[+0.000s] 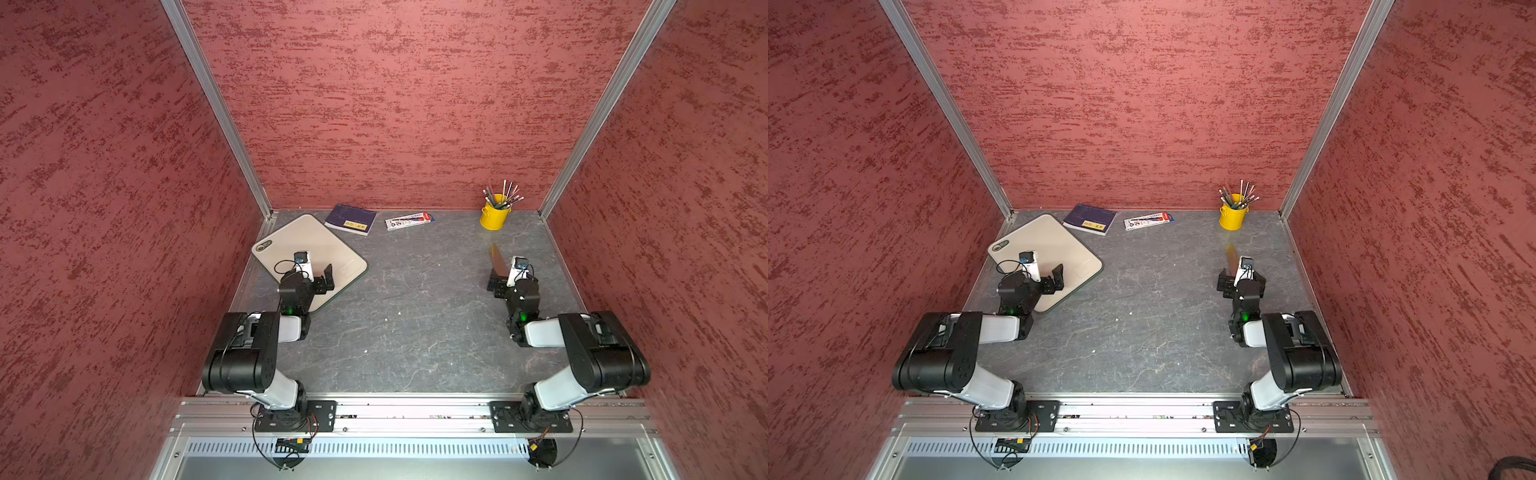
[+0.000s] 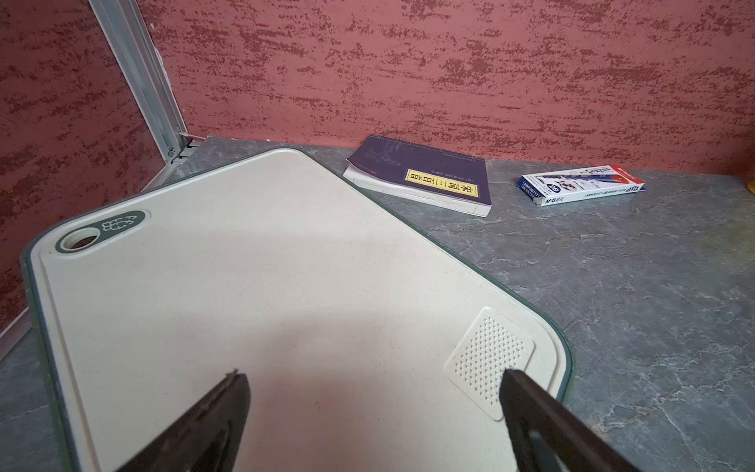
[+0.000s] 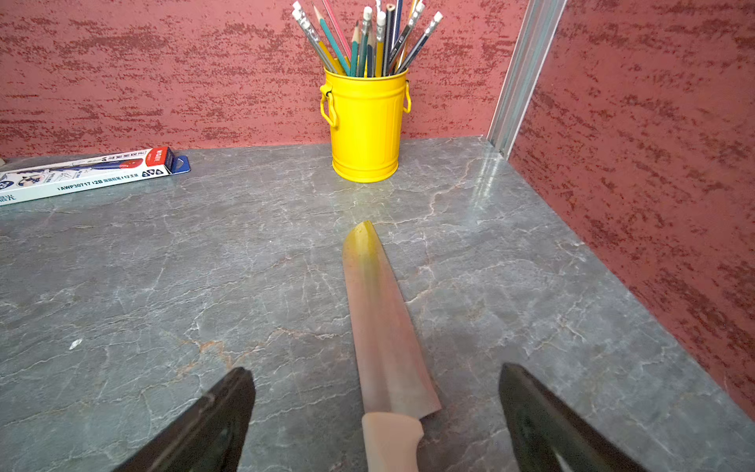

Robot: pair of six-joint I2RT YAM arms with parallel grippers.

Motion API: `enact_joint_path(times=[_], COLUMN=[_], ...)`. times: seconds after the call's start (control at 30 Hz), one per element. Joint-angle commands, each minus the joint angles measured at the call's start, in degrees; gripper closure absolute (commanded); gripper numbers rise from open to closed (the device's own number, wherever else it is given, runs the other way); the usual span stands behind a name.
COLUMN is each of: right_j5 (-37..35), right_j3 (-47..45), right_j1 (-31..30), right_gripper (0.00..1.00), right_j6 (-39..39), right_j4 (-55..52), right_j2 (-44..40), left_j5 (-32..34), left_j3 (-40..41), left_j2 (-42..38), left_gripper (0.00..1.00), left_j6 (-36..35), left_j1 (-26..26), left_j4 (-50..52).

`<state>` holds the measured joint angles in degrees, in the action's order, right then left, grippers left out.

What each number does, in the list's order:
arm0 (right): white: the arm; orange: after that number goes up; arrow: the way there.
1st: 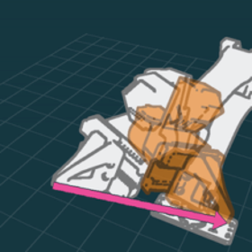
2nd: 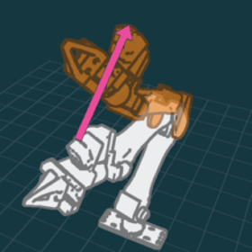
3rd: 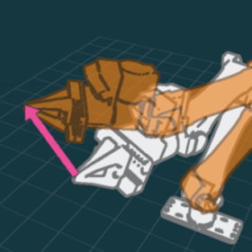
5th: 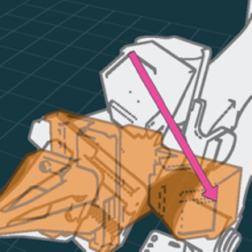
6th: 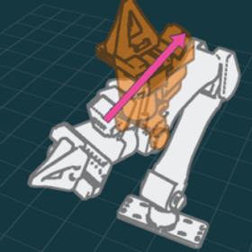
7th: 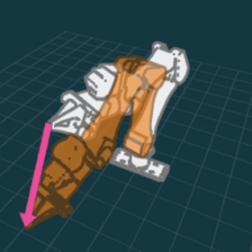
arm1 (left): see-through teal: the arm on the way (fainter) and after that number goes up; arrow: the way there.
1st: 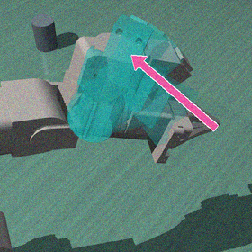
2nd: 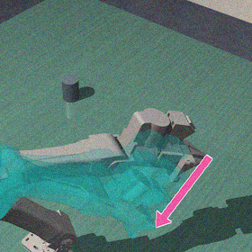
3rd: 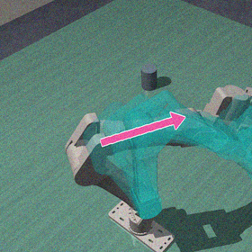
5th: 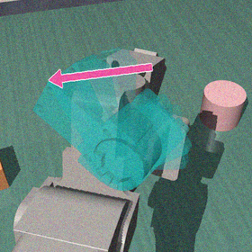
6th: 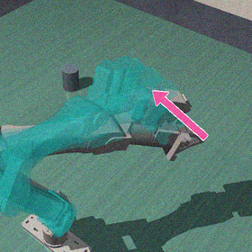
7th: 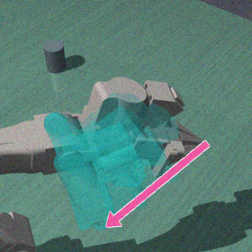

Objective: Align the knife with the edge of the cutting board
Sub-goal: Move the work surface to the center of the board.

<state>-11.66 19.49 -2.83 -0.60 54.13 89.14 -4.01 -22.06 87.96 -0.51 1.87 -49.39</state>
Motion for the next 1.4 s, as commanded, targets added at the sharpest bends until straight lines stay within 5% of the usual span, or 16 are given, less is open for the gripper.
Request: enact_joint_path(times=[0.0, 0.73, 0.87, 0.93, 1.1, 1.2, 1.27, 1.37], right_j5=[0.97, 1.01, 1.01, 2.63, -1.28, -10.49, -15.44, -9.76], right_j3=[1.47, 1.46, 1.74, 2.37, 15.20, 24.93, 31.55, 44.99], right_j1=[0.24, 0.25, 0.28, 0.18, -0.86, -0.90, -0.75, 0.81], right_gripper=[0.02, 0.02, 0.01, 0.01, 0.01, 0.01, 0.02, 0.01], right_j6=[-0.27, -0.25, -0.26, 0.31, -0.06, -10.16, -21.61, -29.93], right_j4=[0.80, 0.74, 0.28, -1.43, -28.11, -41.50, -52.85, -77.57], right_j2=[-0.31, -0.31, -0.32, -1.48, -9.67, -6.94, -3.66, 2.33], left_j5=[-0.38, -0.16, 12.15, 17.44, 22.17, 15.14, 4.61, 3.81], left_j3=[0.09, 0.00, 0.93, -1.18, -7.24, -10.99, -11.42, -13.53], left_j2=[-0.16, -0.16, -3.60, -10.99, -25.67, -29.23, -29.39, -28.85], left_gripper=[0.00, 0.00, 0.00, 0.00, 0.00, 0.00, 0.00, 0.00], left_j6=[-0.24, -0.37, 0.74, 2.24, 16.07, 30.54, 32.63, 34.07], left_j1=[0.33, 0.30, -2.36, -2.92, 0.00, 6.91, 13.31, 15.65], left_j4=[-1.13, -0.97, -0.62, 9.21, 33.18, 50.11, 54.32, 63.36])
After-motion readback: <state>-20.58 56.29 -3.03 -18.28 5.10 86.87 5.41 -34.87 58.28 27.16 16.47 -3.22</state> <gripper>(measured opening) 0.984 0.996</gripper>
